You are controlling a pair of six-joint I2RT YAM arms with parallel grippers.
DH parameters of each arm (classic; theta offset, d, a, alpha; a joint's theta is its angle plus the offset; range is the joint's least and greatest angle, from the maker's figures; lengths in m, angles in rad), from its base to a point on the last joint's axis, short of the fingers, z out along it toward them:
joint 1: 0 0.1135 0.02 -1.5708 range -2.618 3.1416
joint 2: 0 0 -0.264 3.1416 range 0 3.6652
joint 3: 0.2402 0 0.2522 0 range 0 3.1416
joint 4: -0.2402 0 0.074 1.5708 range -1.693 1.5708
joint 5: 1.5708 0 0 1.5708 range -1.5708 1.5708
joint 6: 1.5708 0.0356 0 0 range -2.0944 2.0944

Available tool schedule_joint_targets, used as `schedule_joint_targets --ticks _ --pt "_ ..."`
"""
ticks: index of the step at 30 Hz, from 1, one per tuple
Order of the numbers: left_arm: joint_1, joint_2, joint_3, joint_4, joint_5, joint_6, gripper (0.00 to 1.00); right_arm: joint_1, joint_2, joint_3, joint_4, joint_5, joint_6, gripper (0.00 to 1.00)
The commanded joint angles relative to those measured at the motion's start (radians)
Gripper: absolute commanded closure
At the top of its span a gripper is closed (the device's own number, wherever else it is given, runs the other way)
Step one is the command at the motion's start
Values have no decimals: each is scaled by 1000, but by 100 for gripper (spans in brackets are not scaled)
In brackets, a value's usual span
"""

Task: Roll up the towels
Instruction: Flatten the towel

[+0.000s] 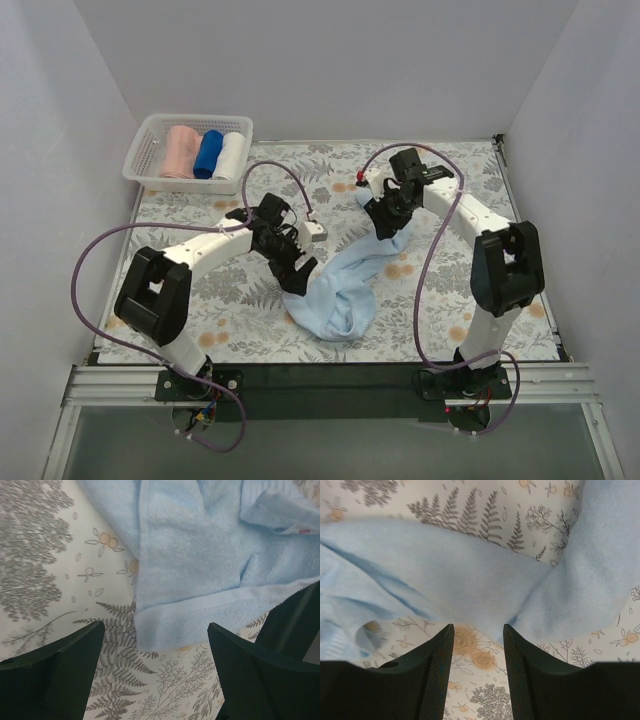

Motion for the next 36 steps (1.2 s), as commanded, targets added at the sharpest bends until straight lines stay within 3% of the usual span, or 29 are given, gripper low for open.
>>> schedule_joint_targets --ticks 1,6,10,14,16,17,18,20,22,26,29,33,36 --pt "-42 -9 -50 -24 -91 44 21 6 60 11 44 182 -47 57" --pt "-97 30 -73 25 -160 51 23 1 166 -2 109 239 -46 56" --pt "-100 44 -93 71 -211 20 33 -8 197 -9 113 230 -33 58" --pt "-100 66 -102 114 -229 -3 44 -22 194 -42 104 201 -23 73" --pt "-100 78 -102 130 -234 -9 55 -27 180 -68 101 189 -13 84" --pt "-100 90 -94 133 -236 -3 63 -39 173 -74 89 181 -9 98" --pt "-100 90 -91 136 -251 12 84 -46 157 -77 73 158 -3 99" --pt "-94 89 -70 130 -277 43 99 -72 131 -83 30 131 8 99" --pt "-75 80 -56 110 -317 101 100 -88 78 -112 1 86 11 99" --pt "85 66 -1 76 -308 185 100 -93 -22 -176 -97 37 -4 99" --pt "167 70 59 38 -323 271 100 -93 -91 -187 -199 -99 -36 99" --pt "198 58 97 27 -334 327 100 -90 -157 -158 -347 -251 -79 99" --pt "196 55 96 39 -323 344 100 -91 -115 -109 -425 -282 -67 99"
